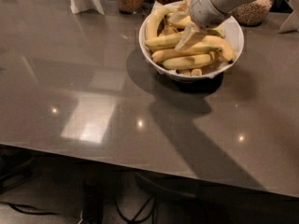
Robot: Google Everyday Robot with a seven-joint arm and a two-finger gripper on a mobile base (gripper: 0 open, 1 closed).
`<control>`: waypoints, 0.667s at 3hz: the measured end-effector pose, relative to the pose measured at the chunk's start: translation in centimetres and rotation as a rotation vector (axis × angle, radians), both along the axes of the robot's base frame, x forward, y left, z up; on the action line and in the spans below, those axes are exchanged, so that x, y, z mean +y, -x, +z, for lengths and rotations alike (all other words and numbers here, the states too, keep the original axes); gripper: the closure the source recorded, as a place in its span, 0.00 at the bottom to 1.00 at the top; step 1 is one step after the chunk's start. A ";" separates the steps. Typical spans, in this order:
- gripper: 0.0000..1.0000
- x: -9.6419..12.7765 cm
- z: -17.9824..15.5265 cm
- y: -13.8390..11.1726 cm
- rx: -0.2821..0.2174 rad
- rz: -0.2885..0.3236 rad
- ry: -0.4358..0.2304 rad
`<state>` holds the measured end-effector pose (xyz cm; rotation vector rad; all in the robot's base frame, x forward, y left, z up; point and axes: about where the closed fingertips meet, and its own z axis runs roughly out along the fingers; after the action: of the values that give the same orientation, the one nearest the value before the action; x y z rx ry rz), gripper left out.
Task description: Pick banana from white bowl
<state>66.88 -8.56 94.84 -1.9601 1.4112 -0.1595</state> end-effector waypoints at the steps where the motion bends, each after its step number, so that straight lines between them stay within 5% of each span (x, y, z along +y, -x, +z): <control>1: 0.44 0.0 -0.6 -0.7 0.001 0.003 0.017; 2: 0.50 -0.8 -1.5 -1.4 0.012 -0.013 0.041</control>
Offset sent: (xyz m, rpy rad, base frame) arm 0.0207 -0.0200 -0.0203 -0.0680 0.0186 -0.0359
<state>68.24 -9.32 93.38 -1.9887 1.4391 -0.1836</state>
